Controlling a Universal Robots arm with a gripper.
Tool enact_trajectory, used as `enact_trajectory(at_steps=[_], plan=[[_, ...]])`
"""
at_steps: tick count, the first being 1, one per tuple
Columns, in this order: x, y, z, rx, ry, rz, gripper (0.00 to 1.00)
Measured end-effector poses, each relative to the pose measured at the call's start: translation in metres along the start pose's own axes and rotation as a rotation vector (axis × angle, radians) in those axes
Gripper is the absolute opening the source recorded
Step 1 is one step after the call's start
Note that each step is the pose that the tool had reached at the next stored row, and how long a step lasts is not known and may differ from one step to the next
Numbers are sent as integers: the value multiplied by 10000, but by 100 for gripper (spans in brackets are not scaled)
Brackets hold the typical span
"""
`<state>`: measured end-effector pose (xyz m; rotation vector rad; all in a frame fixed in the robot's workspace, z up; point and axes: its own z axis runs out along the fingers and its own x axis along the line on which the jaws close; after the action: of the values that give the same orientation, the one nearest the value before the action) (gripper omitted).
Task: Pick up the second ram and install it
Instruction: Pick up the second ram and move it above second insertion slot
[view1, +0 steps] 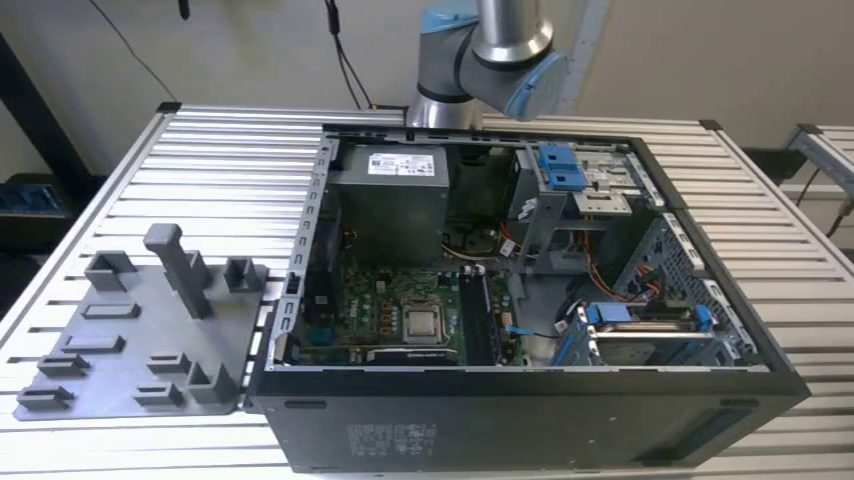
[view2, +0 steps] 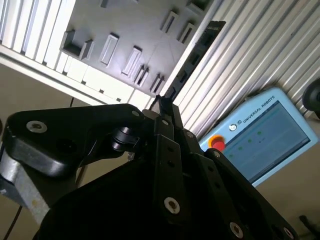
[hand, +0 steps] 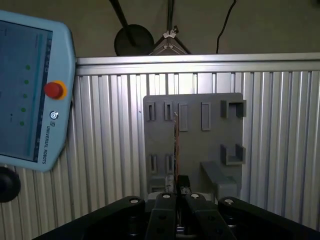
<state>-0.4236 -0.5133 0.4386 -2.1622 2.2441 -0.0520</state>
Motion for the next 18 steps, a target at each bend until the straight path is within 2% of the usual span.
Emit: enact_trajectory(at_steps=[8, 18], plan=[[-1, -27, -2, -2, 1, 0, 14], [-6, -168, 5, -11, 1, 0, 14]])
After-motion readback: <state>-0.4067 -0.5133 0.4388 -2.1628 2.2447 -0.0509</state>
